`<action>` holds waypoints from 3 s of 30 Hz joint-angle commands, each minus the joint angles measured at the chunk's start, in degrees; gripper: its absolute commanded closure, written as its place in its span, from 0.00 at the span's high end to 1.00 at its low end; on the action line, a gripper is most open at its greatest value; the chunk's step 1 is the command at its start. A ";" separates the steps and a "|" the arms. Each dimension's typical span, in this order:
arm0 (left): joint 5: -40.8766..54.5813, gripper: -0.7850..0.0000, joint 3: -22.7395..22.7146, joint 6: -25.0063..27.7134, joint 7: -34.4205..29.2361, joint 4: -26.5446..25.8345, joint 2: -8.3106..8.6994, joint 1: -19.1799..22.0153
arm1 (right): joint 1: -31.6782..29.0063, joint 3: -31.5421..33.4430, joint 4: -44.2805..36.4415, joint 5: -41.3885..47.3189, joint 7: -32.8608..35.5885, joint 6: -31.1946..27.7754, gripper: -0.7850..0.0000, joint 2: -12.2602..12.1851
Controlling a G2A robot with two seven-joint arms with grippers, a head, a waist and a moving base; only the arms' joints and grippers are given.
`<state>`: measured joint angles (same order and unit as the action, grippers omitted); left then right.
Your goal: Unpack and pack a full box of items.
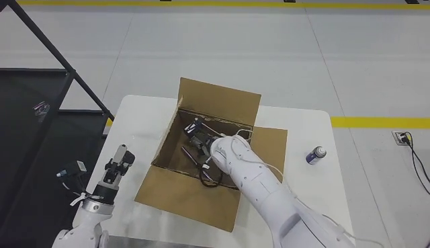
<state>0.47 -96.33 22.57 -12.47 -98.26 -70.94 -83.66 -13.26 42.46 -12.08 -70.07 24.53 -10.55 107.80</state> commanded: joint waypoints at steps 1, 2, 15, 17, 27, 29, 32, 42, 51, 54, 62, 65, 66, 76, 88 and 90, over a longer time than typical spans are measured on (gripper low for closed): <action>-0.35 1.00 0.45 -0.10 0.23 -0.07 -0.04 0.08 | -0.29 -0.38 -1.28 -1.17 1.61 -0.35 0.00 -0.24; -0.51 1.00 0.64 -0.12 0.35 -0.08 -0.06 0.13 | -0.51 -0.50 -1.85 -1.67 2.00 -0.89 0.00 -0.45; -1.25 1.00 1.55 -0.67 0.92 -0.41 -0.12 0.50 | -7.60 2.65 -17.36 -7.10 3.97 -1.49 0.00 -6.59; -1.27 1.00 1.52 -0.67 0.94 -0.45 -0.11 0.49 | -9.98 4.00 -22.58 -8.62 6.19 -1.34 0.00 -8.13; -1.42 1.00 1.85 -0.86 0.51 -0.60 -0.07 0.89 | -31.32 14.51 -62.94 -18.99 20.10 -3.75 0.00 -15.76; -1.40 1.00 1.78 -0.74 0.37 -0.73 -0.05 0.86 | -33.53 15.66 -66.84 -19.51 22.12 -4.41 0.33 -16.28; -1.02 1.00 1.47 -0.20 0.35 -1.10 -0.02 0.54 | -34.30 16.19 -68.64 -17.94 23.90 -3.53 0.44 -16.27; -6.48 1.00 -1.82 4.81 1.42 -4.29 0.39 -2.81 | -26.80 13.60 -60.69 -7.51 23.83 3.52 0.79 -13.67; -12.50 1.00 -3.93 7.19 2.02 -4.85 0.68 -5.89 | -19.50 8.73 -54.94 -2.06 15.07 3.98 0.75 -10.89; -16.54 1.00 -3.67 7.24 2.77 -5.16 0.69 -6.74 | -17.42 6.94 -53.88 -1.22 13.39 3.95 0.76 -9.95; -23.53 1.00 -0.69 2.86 6.53 -5.36 0.35 -5.76 | -11.24 2.31 -46.84 1.60 9.19 3.60 0.77 -6.92; -23.84 1.00 0.60 -1.57 8.63 -4.76 0.07 -3.65 | -8.55 0.97 -42.48 3.49 8.52 2.67 0.75 -5.60; -24.10 1.00 0.82 -3.23 9.20 -4.57 0.00 -2.78 | -7.84 0.63 -41.16 3.99 8.12 2.36 0.75 -5.21; -24.87 1.00 1.92 -9.01 9.67 0.41 -0.19 2.05 | -5.48 1.57 -34.19 2.64 5.24 -2.15 0.99 -4.93; -22.65 1.00 0.48 -10.18 10.39 3.24 -0.20 3.20 | -3.11 1.34 -28.88 -7.25 21.79 -7.30 1.00 -6.43; -22.56 1.00 0.53 -10.08 10.42 3.22 -0.22 3.16 | -2.43 1.45 -26.55 -6.28 22.60 -8.32 1.00 -6.14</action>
<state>-22.13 -95.84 12.45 -2.08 -95.02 -71.15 -80.47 -16.02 43.84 -40.01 -77.09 46.60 -18.39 101.48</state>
